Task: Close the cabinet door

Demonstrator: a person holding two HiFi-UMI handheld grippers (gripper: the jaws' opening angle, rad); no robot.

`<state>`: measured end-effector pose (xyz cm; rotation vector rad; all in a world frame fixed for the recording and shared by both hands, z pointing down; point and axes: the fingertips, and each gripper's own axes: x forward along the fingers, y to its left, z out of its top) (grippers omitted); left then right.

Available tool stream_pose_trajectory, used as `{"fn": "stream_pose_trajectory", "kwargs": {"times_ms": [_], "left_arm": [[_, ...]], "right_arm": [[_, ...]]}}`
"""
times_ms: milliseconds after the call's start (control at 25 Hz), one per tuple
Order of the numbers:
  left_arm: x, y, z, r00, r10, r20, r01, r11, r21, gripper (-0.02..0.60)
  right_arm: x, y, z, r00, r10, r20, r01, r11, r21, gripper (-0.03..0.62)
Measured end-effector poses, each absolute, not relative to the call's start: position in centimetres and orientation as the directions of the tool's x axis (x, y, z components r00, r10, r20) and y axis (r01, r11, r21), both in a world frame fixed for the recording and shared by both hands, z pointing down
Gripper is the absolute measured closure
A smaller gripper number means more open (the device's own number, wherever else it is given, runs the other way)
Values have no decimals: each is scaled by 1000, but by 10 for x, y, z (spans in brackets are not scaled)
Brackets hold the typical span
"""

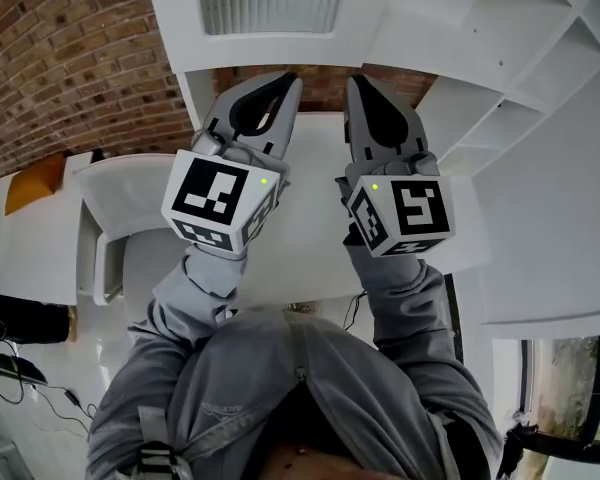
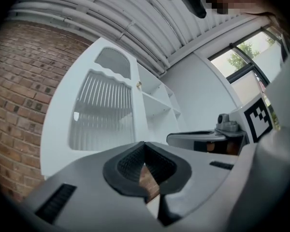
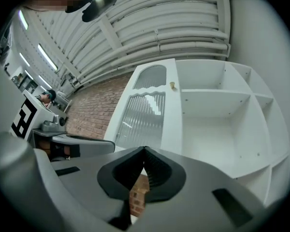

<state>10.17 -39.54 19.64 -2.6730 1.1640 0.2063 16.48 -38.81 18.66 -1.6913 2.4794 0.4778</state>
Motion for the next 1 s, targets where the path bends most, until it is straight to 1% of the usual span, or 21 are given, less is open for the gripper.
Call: {"fn": "stream_pose_trajectory", "kwargs": {"times_ms": [320, 680, 840, 1000], "left_arm": [[21, -350, 236, 637, -751, -172, -770, -630, -98, 577], [-69, -315, 274, 594, -795, -125, -805, -588, -80, 577], [-97, -302, 286, 561, -820, -112, -828, -555, -78, 577], [-110, -289, 300, 527, -845, -95, -850, -524, -58, 577]], "right_arm": [[105, -341, 228, -337, -917, -211, -940, 319, 118, 568], [42, -304, 263, -278, -941, -195, -960, 268, 77, 569], [24, -289, 276, -264, -945, -191, -964, 252, 87, 568], [18, -278, 292, -267, -950, -162, -963, 256, 84, 568]]}}
